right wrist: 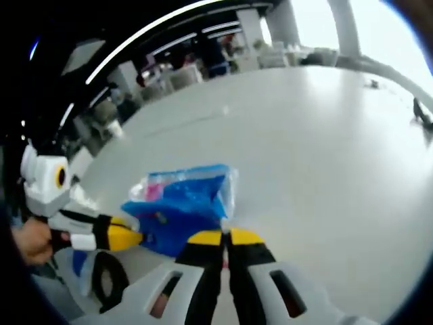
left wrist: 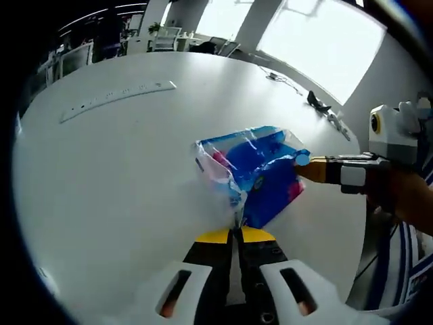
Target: Arrange the tabletop items into an orderly group along one side of the table until the central work area is clear of visible clutter.
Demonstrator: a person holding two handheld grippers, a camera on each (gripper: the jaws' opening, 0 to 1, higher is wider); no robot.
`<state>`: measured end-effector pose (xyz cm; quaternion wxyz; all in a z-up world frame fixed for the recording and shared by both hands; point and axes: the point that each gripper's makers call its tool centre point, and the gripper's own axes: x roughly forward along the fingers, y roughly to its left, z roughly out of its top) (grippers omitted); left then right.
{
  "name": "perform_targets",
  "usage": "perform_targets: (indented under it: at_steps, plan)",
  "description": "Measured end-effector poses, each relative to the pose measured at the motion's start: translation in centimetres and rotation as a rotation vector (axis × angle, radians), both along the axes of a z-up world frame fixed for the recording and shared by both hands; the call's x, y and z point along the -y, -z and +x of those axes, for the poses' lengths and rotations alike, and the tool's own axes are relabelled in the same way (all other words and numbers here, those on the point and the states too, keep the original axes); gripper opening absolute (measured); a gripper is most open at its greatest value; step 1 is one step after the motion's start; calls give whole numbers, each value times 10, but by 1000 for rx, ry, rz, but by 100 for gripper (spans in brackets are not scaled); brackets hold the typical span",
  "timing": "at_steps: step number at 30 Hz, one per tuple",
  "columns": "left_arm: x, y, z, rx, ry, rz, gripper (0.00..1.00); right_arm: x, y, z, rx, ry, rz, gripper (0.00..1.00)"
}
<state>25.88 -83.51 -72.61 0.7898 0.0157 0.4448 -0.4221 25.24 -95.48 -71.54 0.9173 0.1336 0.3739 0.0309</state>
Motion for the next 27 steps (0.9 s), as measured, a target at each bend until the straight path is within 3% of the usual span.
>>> perform_targets:
  at_steps: [2,27]
  plan:
    - [0,3,1,-12,-6,4,3,0,6,-1,-22,-22,-27,0]
    - [-1,10,3,-107,-94,2,3,-2,4,5,-30,8,-18,0]
